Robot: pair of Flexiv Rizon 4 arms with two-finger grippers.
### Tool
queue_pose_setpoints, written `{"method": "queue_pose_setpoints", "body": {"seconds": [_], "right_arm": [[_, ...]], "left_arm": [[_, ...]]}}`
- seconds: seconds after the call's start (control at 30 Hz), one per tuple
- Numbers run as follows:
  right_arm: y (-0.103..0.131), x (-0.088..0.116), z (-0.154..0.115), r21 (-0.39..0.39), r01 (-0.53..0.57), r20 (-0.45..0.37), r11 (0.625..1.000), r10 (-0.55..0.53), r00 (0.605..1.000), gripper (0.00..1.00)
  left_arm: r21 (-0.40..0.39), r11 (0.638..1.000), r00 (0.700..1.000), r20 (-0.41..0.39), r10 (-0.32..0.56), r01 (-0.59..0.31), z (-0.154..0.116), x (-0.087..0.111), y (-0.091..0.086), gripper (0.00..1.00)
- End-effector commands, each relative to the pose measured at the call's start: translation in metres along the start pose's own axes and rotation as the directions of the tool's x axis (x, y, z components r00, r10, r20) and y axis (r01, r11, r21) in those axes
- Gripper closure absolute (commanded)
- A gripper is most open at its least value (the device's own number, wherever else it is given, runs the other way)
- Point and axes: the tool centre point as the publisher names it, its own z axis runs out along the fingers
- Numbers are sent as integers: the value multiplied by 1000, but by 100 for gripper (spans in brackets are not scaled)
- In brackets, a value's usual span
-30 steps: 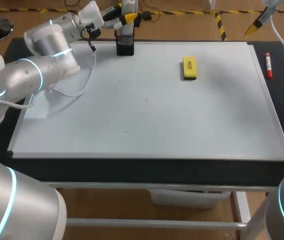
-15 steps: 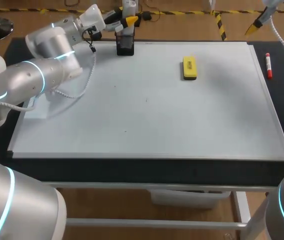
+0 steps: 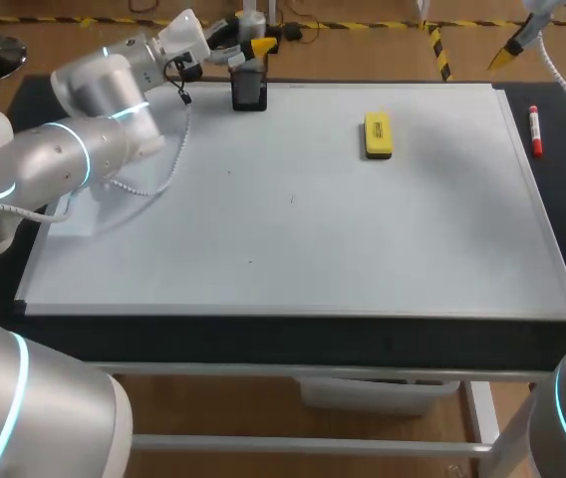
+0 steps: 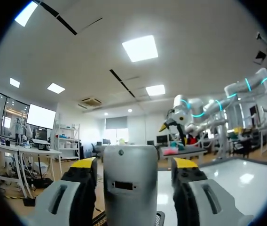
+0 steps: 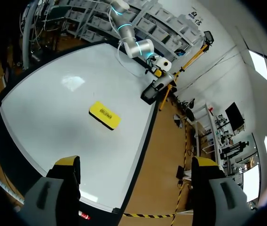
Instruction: Pick up the inspection probe, press it on each red-marked spot on the whiteboard one by one, put down the probe, pick up the eraser, and wipe off all the red marks.
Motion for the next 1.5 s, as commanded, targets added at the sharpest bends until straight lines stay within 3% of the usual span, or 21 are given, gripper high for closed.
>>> {"method": "queue_pose_setpoints", "body": {"seconds": [0.03, 0.3, 0.43, 0.5, 0.93, 1.13, 1.5], "right_arm": [[-1, -1, -1, 1, 2, -5, 1000, -2, 1000, 0], [-1, -1, -1, 1, 2, -5, 1000, -2, 1000, 0], [-1, -1, -1, 1, 2, -5, 1000, -2, 1000, 0], [-1, -1, -1, 1, 2, -5, 1000, -2, 1000, 0], [-1, -1, -1, 1, 2, -5, 1000, -2, 1000, 0], [-1, -1, -1, 1, 2, -5, 1000, -2, 1000, 0], [-1, -1, -1, 1, 2, -5, 1000, -2, 1000, 0]], "left_arm": [[-10, 1000, 945, -328, 3, -7, 0, -6, -2, 0], [-59, 998, 955, -298, 7, -25, -4, -4, -13, 0], [-124, 992, 967, -254, 2, -35, -6, -1, -18, 0], [-222, 974, 980, -201, 5, -50, -6, 0, -21, 0], [-397, 914, 996, -44, 72, -83, -20, 19, -45, 0], [-512, 852, 987, 51, 152, -104, -34, 39, -61, 0], [-623, 781, 948, 223, 226, -40, -81, 78, -74, 0]]}}
